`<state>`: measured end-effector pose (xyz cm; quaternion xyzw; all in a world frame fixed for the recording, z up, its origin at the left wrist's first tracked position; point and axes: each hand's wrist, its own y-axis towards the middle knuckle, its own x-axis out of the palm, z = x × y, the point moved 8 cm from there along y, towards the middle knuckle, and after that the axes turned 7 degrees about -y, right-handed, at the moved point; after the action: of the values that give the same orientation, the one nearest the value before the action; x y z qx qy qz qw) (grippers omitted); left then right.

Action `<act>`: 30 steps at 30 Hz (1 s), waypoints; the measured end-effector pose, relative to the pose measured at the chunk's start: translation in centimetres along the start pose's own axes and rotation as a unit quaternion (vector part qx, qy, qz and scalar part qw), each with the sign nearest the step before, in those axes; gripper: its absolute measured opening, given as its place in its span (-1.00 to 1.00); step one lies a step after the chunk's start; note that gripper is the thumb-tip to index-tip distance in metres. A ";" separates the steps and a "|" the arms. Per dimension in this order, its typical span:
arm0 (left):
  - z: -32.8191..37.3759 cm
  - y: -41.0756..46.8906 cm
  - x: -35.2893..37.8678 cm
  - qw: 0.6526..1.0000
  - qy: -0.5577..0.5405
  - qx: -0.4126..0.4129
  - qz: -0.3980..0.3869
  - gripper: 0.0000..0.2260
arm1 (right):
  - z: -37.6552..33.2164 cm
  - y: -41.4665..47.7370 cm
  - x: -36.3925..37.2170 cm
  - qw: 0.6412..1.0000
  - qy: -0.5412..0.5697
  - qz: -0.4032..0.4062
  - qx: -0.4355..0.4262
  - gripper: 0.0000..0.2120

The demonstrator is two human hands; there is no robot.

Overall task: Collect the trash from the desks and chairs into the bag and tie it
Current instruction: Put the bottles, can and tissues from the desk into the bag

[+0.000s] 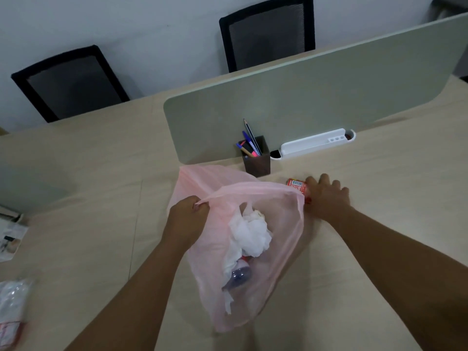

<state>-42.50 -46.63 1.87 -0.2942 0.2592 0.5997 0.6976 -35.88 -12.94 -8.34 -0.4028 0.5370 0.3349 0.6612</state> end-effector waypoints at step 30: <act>-2.6 -3.8 -13.8 0.992 -0.045 0.090 0.076 -0.77 | -8.0 -15.4 -8.3 0.962 0.211 0.107 0.138 -0.76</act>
<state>-40.78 -58.38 10.31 -0.1824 0.3023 0.6381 0.6843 -27.57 -27.11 1.69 -0.3095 0.7453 0.2336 0.5423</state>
